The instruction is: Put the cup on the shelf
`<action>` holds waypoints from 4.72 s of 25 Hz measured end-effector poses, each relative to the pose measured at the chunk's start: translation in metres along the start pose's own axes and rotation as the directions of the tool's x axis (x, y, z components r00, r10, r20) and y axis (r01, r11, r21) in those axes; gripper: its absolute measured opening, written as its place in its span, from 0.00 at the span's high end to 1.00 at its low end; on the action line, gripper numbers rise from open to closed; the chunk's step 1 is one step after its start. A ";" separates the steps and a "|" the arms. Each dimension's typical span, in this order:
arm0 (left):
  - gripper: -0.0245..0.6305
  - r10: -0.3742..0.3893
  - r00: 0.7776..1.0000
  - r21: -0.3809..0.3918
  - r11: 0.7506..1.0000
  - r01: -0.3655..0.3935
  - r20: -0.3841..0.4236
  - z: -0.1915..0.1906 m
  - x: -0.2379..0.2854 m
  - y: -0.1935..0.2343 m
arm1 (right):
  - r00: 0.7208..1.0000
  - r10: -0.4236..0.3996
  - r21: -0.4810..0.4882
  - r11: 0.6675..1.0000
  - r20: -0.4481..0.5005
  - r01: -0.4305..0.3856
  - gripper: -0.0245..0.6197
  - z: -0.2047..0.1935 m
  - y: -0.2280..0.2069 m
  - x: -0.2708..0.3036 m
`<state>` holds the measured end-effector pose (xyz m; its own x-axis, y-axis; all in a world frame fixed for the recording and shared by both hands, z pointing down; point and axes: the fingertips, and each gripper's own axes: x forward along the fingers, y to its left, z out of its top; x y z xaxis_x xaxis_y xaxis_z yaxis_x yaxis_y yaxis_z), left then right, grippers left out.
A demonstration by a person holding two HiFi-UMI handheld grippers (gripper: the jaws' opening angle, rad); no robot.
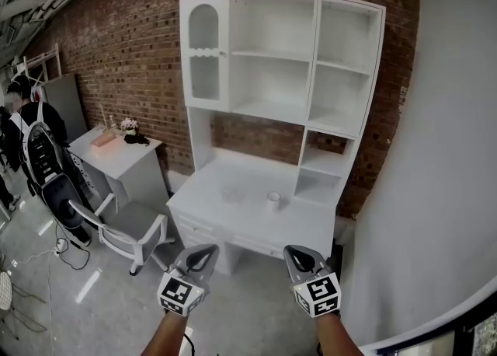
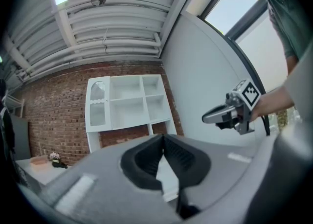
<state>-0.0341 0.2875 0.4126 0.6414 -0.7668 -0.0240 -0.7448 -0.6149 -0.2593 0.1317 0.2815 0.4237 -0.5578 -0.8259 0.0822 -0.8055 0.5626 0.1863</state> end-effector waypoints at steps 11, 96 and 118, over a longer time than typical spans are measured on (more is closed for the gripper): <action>0.96 -0.037 0.999 -0.011 0.999 0.037 0.019 -0.009 -0.005 0.018 | 0.999 -0.036 0.005 0.999 -0.015 0.036 0.94 -0.004 0.009 0.014; 0.96 -0.044 0.996 -0.113 0.993 0.035 -0.080 -0.153 0.304 0.264 | 0.994 -0.027 0.076 0.996 -0.101 0.035 0.90 -0.073 -0.198 0.350; 0.95 0.178 0.963 -0.100 0.974 -0.201 -0.204 -0.177 0.348 0.295 | 0.969 0.235 0.112 0.968 -0.082 -0.225 0.90 -0.101 -0.242 0.445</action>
<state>-0.0630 -0.1931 0.4990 0.4478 -0.8850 0.1275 -0.8731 -0.4636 -0.1511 0.0987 -0.2257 0.5140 -0.7132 -0.6708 0.2032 -0.6762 0.7348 0.0524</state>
